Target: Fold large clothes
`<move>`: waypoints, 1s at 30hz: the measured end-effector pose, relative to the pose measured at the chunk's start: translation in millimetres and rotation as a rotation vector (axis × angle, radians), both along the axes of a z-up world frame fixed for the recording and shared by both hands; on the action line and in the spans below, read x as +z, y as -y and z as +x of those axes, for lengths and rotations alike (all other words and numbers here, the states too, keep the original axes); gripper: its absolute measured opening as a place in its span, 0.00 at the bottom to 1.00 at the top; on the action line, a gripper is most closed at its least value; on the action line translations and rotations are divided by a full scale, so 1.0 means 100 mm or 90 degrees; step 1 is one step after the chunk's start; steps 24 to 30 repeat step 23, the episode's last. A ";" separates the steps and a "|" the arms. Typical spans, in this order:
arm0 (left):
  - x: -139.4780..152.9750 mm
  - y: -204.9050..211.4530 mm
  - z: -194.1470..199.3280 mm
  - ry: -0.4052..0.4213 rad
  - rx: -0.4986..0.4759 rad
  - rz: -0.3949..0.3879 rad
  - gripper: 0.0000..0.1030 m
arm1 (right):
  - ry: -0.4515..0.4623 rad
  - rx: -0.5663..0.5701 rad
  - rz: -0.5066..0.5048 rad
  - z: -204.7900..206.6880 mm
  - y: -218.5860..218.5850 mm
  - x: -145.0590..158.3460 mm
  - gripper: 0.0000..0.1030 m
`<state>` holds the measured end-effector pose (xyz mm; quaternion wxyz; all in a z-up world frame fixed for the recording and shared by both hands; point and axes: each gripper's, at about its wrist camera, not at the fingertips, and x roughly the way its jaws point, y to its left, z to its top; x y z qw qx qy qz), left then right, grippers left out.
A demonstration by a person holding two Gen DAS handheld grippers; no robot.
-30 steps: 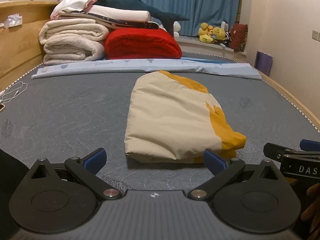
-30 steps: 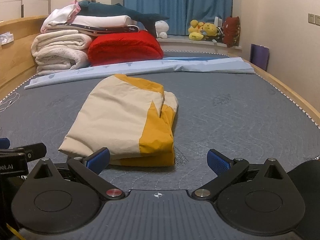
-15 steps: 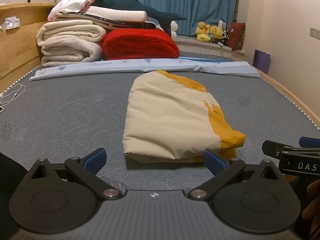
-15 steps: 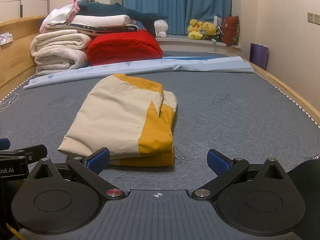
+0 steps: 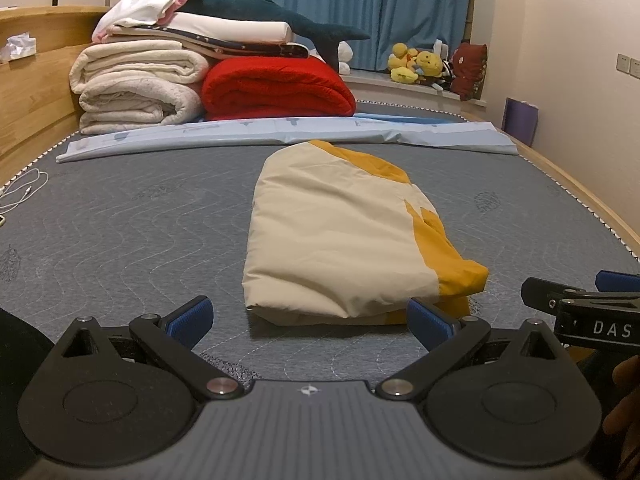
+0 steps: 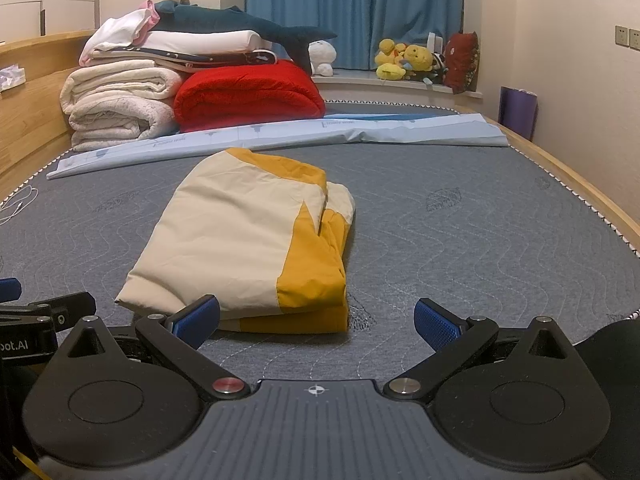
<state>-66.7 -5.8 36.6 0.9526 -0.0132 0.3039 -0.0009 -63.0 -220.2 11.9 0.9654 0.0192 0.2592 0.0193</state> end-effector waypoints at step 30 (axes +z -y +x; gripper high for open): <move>0.00 -0.05 0.02 0.004 -0.019 0.001 1.00 | 0.000 -0.001 0.000 0.00 -0.01 0.00 0.99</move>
